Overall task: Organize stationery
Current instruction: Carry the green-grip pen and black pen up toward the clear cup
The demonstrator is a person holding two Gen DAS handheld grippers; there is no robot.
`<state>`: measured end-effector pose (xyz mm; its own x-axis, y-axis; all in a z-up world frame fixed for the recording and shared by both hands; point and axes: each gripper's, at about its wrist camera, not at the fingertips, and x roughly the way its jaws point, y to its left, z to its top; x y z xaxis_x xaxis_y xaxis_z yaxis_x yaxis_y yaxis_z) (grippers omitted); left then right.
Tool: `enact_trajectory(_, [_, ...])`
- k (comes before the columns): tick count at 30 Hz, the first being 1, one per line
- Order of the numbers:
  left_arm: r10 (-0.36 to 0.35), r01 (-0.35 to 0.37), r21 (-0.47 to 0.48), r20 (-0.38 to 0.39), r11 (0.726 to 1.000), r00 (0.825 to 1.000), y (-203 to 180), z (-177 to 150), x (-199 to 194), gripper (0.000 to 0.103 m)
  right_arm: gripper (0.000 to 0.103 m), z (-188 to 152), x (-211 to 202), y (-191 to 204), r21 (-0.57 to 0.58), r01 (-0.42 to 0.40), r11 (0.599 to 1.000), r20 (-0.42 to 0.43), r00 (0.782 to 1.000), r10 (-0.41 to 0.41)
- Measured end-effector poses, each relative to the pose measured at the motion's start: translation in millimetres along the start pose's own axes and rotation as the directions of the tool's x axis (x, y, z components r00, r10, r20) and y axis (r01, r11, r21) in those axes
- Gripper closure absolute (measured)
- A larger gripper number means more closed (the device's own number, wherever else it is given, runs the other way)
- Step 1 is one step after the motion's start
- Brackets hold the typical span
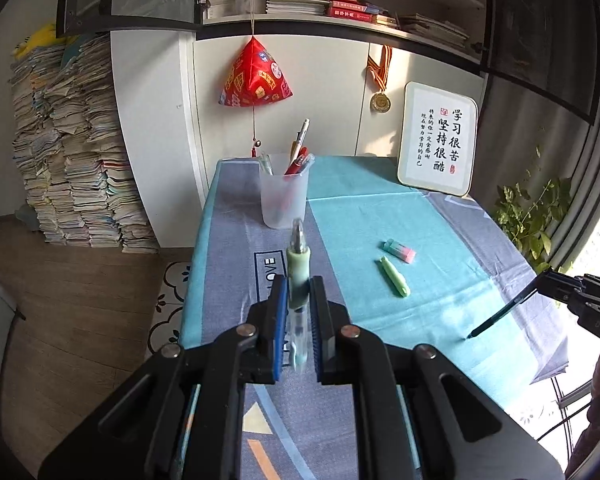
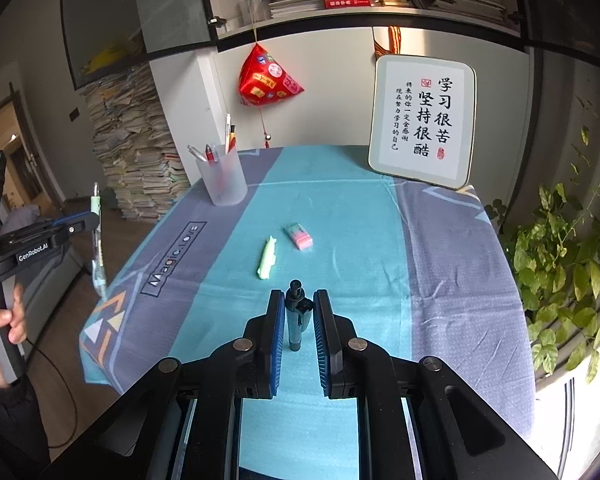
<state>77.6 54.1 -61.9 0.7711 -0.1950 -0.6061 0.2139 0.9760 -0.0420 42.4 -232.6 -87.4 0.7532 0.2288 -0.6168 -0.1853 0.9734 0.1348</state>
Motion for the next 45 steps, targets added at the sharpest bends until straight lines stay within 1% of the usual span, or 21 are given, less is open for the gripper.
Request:
enact_trajectory(5, [-0.010,0.011,-0.014,0.031,1.000,0.999,0,5,-7,0.094,0.088,11,-8,6,-0.015,-0.005,1.000,0.034,0.999,0.006])
enact_trajectory(9, [-0.009,0.009,-0.006,0.032,1.000,0.999,-1,4,-8,0.094,0.088,19,-14,12,-0.029,-0.007,1.000,0.061,0.998,0.009])
enact_trajectory(15, [-0.017,0.017,-0.019,0.025,1.000,1.000,4,2,-5,0.094,0.088,27,-17,19,-0.047,-0.015,0.999,0.074,0.997,0.018])
enact_trajectory(20, [-0.013,0.015,-0.032,0.048,0.999,0.999,12,9,-10,0.094,0.088,38,-19,28,-0.071,-0.019,0.997,0.096,0.995,0.026])
enact_trajectory(22, [-0.011,0.013,-0.032,0.058,0.999,0.998,14,12,-12,0.094,0.088,43,-20,32,-0.081,-0.033,0.996,0.107,0.993,0.041])
enact_trajectory(26, [-0.017,0.019,-0.024,0.078,1.000,0.997,16,23,-15,0.094,0.088,58,-21,41,-0.101,-0.050,0.994,0.126,0.990,0.062])
enact_trajectory(30, [-0.025,0.026,-0.005,0.097,1.000,0.995,14,35,-15,0.095,0.088,76,-17,48,-0.110,-0.092,0.990,0.135,0.985,0.106])
enact_trajectory(35, [-0.071,0.071,-0.001,0.124,0.997,0.990,12,56,-13,0.095,0.088,103,-12,59,-0.130,-0.126,0.983,0.164,0.976,0.146])
enact_trajectory(37, [-0.068,0.069,0.001,0.139,0.998,0.988,11,66,-13,0.095,0.088,112,-8,64,-0.141,-0.131,0.981,0.168,0.974,0.154])
enact_trajectory(42, [-0.093,0.097,-0.015,0.188,0.995,0.978,13,90,-12,0.095,0.088,128,-1,70,-0.151,-0.148,0.977,0.175,0.969,0.174])
enact_trajectory(45, [-0.082,0.087,-0.011,0.222,0.996,0.972,13,106,-9,0.095,0.088,134,2,71,-0.152,-0.150,0.977,0.182,0.967,0.176])
